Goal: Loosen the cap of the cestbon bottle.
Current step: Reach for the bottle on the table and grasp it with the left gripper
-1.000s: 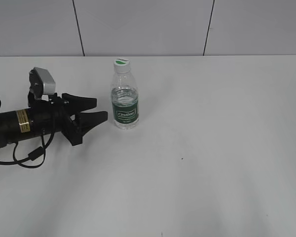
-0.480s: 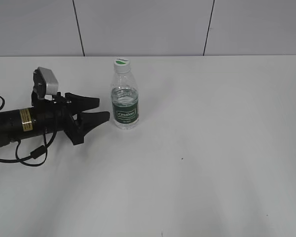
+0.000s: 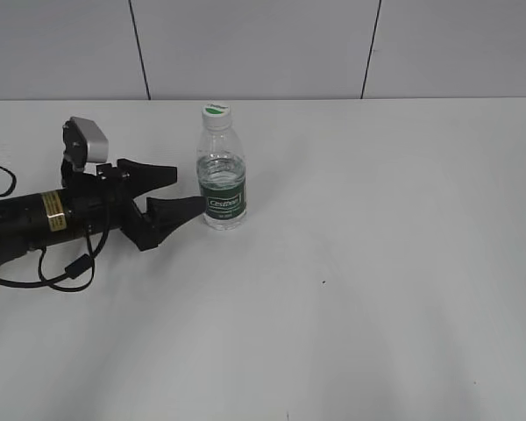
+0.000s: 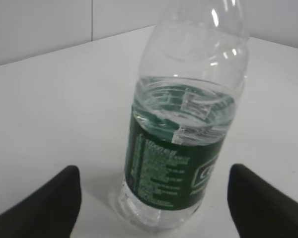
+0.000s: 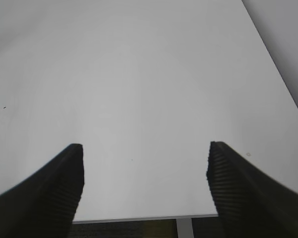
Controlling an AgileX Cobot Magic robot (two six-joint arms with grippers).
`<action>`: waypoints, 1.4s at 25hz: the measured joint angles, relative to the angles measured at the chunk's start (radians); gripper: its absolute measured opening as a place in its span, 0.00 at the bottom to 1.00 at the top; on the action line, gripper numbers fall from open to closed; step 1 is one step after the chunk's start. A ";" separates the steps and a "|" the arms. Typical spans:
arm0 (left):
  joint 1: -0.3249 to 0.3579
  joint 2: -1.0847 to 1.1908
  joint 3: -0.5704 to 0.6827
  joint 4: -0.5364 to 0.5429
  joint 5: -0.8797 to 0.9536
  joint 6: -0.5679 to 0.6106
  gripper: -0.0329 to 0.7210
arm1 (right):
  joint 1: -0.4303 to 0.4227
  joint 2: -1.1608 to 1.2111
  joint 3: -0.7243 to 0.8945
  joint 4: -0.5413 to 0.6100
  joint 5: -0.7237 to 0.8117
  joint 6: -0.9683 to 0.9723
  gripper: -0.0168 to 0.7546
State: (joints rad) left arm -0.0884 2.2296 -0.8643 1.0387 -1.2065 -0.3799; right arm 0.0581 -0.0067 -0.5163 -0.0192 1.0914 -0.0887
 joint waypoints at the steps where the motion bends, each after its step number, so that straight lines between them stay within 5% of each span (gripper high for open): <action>1: -0.007 0.000 -0.003 0.000 0.002 0.000 0.77 | 0.000 0.000 0.000 0.000 0.000 0.000 0.78; 9: -0.076 0.000 -0.073 -0.015 0.107 -0.001 0.78 | 0.000 0.000 0.000 0.000 0.000 0.000 0.78; 15: -0.146 0.001 -0.088 -0.169 0.162 0.004 0.78 | 0.000 0.000 0.000 0.000 0.000 0.000 0.78; 25: -0.154 0.092 -0.213 -0.041 0.130 0.003 0.77 | 0.000 0.000 0.000 0.000 0.000 0.000 0.78; 35: -0.158 0.111 -0.272 0.068 0.081 0.000 0.63 | 0.000 0.000 0.000 0.000 0.000 0.000 0.78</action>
State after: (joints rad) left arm -0.2467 2.3401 -1.1368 1.1064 -1.1251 -0.3796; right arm 0.0581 -0.0067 -0.5163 -0.0192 1.0914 -0.0887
